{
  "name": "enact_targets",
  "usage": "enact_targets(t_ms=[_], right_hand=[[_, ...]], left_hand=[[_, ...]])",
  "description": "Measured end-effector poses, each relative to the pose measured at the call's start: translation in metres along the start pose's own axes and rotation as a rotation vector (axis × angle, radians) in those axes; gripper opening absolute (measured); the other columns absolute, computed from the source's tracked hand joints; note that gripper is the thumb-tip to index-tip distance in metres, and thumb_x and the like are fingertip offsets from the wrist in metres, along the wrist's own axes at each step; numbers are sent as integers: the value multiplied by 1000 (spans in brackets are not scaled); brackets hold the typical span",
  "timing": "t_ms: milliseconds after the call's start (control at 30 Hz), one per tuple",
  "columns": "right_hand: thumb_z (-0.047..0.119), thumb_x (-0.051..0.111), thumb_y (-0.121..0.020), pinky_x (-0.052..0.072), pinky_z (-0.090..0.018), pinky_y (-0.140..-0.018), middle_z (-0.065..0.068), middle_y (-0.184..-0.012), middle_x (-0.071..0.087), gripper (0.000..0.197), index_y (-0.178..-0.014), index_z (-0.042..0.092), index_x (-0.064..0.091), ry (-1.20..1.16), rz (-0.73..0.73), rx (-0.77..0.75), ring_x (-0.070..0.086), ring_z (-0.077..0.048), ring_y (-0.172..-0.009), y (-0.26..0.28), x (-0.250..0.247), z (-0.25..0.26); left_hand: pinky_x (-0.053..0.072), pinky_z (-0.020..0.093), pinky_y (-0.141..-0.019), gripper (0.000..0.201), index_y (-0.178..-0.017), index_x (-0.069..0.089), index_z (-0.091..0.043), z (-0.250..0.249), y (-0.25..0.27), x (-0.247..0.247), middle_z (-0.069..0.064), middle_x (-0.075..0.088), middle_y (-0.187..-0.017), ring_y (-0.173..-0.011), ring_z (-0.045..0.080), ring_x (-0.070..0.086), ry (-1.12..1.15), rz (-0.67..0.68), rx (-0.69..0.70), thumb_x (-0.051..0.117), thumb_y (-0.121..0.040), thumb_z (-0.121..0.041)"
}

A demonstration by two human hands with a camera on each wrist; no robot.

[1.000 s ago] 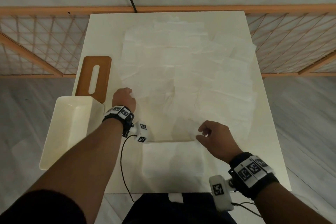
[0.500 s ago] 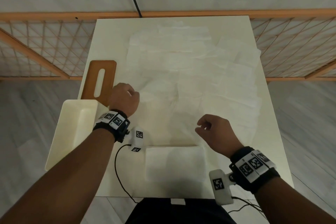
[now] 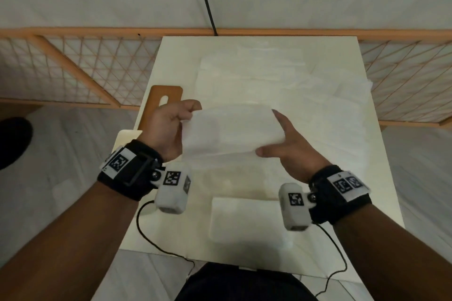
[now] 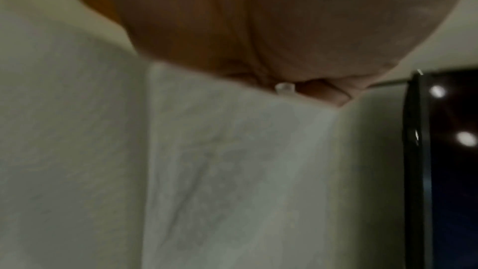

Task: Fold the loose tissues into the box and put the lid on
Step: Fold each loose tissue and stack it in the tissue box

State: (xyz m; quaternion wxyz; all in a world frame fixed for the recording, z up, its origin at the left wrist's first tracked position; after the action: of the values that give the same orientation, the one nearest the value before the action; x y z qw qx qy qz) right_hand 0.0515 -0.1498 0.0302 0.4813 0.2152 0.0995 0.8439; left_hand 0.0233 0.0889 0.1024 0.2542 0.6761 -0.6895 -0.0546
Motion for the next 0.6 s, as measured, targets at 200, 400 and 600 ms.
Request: enact_targets(t_ms=[200,400,600], right_hand=[[-17,67,-78,57,-45,-90,-26,-116,69,73,-140,14,46,-247,10,1,68,-39,-106,10,7,-5],[-3,76,-82,56,-58,-89,-14,-117,68,67,-134,32,51,-42,-247,-16,71,-38,-99,19,-10,-14],[11,81,-81,55,-57,-90,7,-132,61,10,-89,17,78,235,-329,-94,70,-30,-99,23,-18,-17]], left_hand=[[54,33,-68,36,-107,66,-11,31,13,-26,7,70,-93,-83,25,67,116,-177,-141,42,-101,-37],[57,42,-84,59,-135,51,-36,75,27,-29,6,70,-121,-106,29,69,105,-196,-87,69,-81,-20],[52,44,-99,47,-102,77,-24,88,35,-28,6,73,-115,-113,30,66,-271,-230,-17,92,-58,-18]])
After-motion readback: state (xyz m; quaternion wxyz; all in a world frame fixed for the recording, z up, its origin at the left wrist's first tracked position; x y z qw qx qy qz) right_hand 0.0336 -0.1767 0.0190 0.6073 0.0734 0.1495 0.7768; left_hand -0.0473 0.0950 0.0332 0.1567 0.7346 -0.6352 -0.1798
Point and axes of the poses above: each hand's wrist, its own y-axis away from the middle knuckle, its own x-axis out of the palm, z = x × y, the point moved 4 cm from there along -y, towards the middle knuckle
